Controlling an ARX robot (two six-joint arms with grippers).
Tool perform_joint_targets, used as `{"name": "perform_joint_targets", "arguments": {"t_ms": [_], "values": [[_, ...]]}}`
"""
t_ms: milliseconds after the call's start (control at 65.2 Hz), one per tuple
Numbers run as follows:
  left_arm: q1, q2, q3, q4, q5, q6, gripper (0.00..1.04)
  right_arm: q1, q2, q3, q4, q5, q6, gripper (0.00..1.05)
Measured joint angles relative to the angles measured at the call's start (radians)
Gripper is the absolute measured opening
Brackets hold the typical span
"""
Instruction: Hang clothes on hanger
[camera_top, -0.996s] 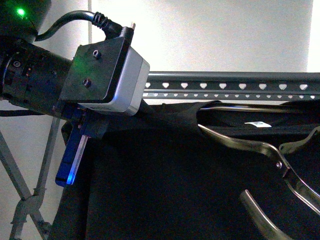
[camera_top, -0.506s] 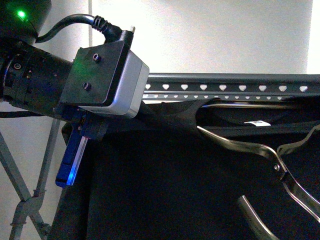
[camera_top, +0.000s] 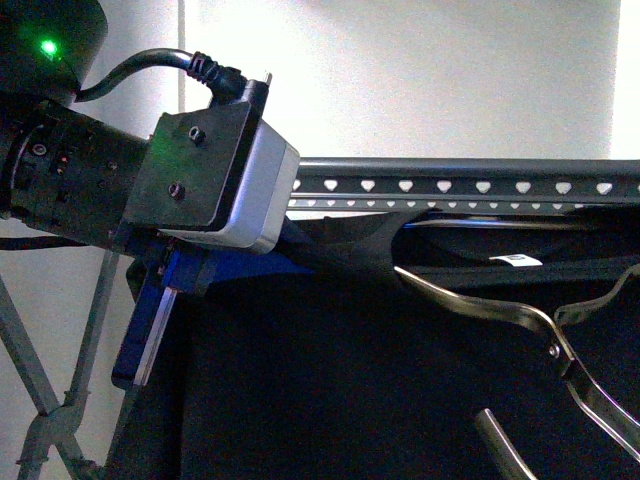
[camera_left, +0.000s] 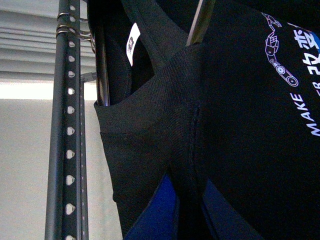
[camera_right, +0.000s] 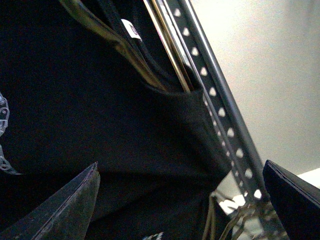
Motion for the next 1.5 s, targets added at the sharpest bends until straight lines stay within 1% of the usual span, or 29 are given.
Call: {"name": "perform_joint_targets", "arguments": {"t_ms": [77, 107, 291, 552, 767, 858, 874, 950, 966, 1042, 1165, 1334, 1349, 1441, 1502], "values": [[0.000, 0.000, 0.000, 0.000, 0.000, 0.001, 0.05, 0.028, 0.104, 0.093, -0.027, 0.013, -0.159, 0.97], [0.000, 0.000, 0.000, 0.000, 0.000, 0.001, 0.05, 0.035, 0.133, 0.125, -0.039, 0.024, -0.201, 0.97], [0.000, 0.000, 0.000, 0.000, 0.000, 0.002, 0.05, 0.047, 0.297, 0.293, -0.055, 0.076, -0.332, 0.97], [0.000, 0.000, 0.000, 0.000, -0.001, 0.003, 0.05, 0.057, 0.435, 0.373, -0.051, 0.111, -0.336, 0.97], [0.001, 0.000, 0.000, 0.000, -0.008, 0.004, 0.05, 0.104, 0.486, 0.411, -0.006, 0.143, -0.299, 0.97], [0.002, 0.000, 0.000, 0.000, -0.009, 0.005, 0.05, 0.118, 0.495, 0.424, -0.001, 0.155, -0.276, 0.86], [0.002, 0.000, 0.000, 0.000, -0.010, 0.005, 0.05, 0.121, 0.496, 0.426, -0.001, 0.158, -0.275, 0.82], [0.002, 0.000, 0.000, 0.000, -0.010, 0.005, 0.05, 0.124, 0.498, 0.428, -0.001, 0.161, -0.274, 0.73], [0.002, 0.000, 0.000, 0.000, -0.010, 0.005, 0.05, 0.124, 0.498, 0.428, -0.001, 0.161, -0.273, 0.70], [0.002, 0.000, 0.000, 0.000, -0.010, 0.005, 0.05, 0.124, 0.499, 0.428, -0.002, 0.161, -0.274, 0.61], [0.001, 0.000, 0.000, 0.001, -0.009, 0.005, 0.05, 0.118, 0.499, 0.428, -0.008, 0.156, -0.267, 0.40], [0.001, 0.000, 0.000, 0.001, -0.003, 0.002, 0.05, 0.111, 0.499, 0.428, -0.001, 0.143, -0.248, 0.21], [0.001, 0.000, 0.000, 0.001, 0.000, -0.002, 0.05, 0.109, 0.499, 0.427, 0.001, 0.140, -0.246, 0.18], [0.001, 0.000, 0.000, 0.002, 0.006, -0.013, 0.05, 0.106, 0.498, 0.423, 0.004, 0.133, -0.240, 0.12], [0.001, 0.000, 0.001, 0.004, 0.004, -0.014, 0.15, 0.103, 0.493, 0.413, 0.004, 0.119, -0.224, 0.10]]}}
